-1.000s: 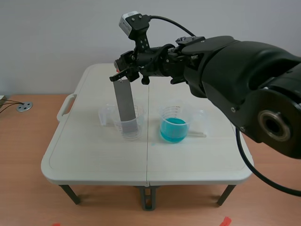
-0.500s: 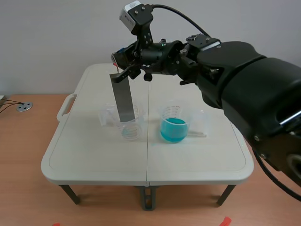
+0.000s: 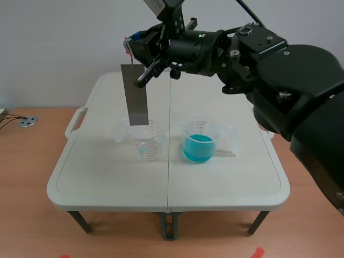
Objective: Hold the metal plate by the orange handle, dip it into the blue solution, take it out and point at it, then put the plate back in the beaker on the left.
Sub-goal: 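Move the plate over the blue solution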
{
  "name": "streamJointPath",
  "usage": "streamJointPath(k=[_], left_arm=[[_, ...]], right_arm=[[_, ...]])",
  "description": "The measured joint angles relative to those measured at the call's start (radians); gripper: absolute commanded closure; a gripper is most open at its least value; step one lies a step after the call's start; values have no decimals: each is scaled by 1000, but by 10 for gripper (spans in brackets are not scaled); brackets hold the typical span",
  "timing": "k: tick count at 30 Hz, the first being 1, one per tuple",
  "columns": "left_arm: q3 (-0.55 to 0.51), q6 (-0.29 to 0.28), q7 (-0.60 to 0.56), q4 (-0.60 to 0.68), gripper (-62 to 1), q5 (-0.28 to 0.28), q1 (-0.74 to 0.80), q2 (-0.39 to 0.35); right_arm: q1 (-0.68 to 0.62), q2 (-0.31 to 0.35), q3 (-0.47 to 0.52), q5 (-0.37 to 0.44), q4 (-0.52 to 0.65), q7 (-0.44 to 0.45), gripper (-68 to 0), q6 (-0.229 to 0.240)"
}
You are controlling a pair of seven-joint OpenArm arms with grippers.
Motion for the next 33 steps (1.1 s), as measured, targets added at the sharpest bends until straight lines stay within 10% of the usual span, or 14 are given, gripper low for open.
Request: streamJointPath(k=[11, 22, 33], left_arm=[[-193, 0, 2, 184, -16, -154, -1, -178], [-224, -12, 9, 190, -16, -194, -114, -366], [-187, -106, 2, 188, -16, -216, -358, -400]], right_arm=[[-85, 81, 27, 5, 247, -23, -13, -4], [-116, 198, 119, 81, 396, -48, -13, -4], [-120, 349, 200, 201, 401, -55, -13, 27]])
